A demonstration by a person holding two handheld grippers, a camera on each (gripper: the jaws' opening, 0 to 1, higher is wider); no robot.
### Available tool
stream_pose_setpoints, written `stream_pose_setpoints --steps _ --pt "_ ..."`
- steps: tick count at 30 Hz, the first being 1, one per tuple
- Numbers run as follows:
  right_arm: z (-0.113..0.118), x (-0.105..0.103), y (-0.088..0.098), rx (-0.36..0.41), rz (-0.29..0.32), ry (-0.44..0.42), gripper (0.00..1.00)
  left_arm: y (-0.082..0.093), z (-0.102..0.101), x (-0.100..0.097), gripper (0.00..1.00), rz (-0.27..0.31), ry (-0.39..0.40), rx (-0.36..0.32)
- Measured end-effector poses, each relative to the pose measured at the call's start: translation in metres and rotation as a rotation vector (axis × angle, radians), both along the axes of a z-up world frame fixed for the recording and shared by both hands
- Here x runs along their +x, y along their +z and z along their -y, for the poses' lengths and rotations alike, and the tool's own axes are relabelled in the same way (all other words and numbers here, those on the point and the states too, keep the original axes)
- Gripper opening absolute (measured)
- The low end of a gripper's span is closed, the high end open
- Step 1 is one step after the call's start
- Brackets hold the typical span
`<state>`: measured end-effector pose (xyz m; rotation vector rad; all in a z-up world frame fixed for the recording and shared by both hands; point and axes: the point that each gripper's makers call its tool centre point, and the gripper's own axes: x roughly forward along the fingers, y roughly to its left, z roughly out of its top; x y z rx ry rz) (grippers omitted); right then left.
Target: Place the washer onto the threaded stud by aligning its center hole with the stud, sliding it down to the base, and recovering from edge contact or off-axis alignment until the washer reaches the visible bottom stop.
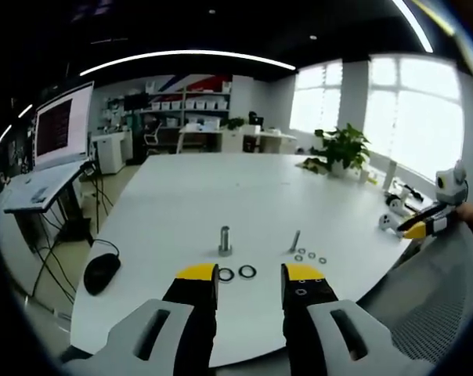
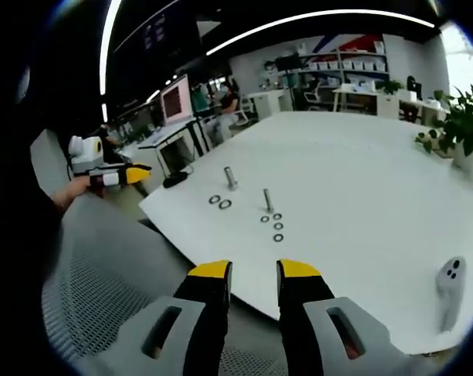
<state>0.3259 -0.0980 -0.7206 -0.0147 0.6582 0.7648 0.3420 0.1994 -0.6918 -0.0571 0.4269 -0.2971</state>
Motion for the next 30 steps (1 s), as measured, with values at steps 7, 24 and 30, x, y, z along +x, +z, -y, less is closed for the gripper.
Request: stream_pose_setpoints --steps 7,24,30 --pt "-0.013 -0.007 -0.014 -0.116 -0.075 0.254 0.25 0.004 -0.001 0.001 0.3 0.019 0.003 -0.004" --pt "-0.04 0.039 -0.042 -0.395 -0.036 0.533 0.27 0.003 0.0 0.002 0.31 0.013 -0.008 -0.031" --pt "-0.047 0.061 -0.059 -0.474 -0.018 0.549 0.26 0.002 0.001 0.002 0.31 0.012 -0.015 -0.027"
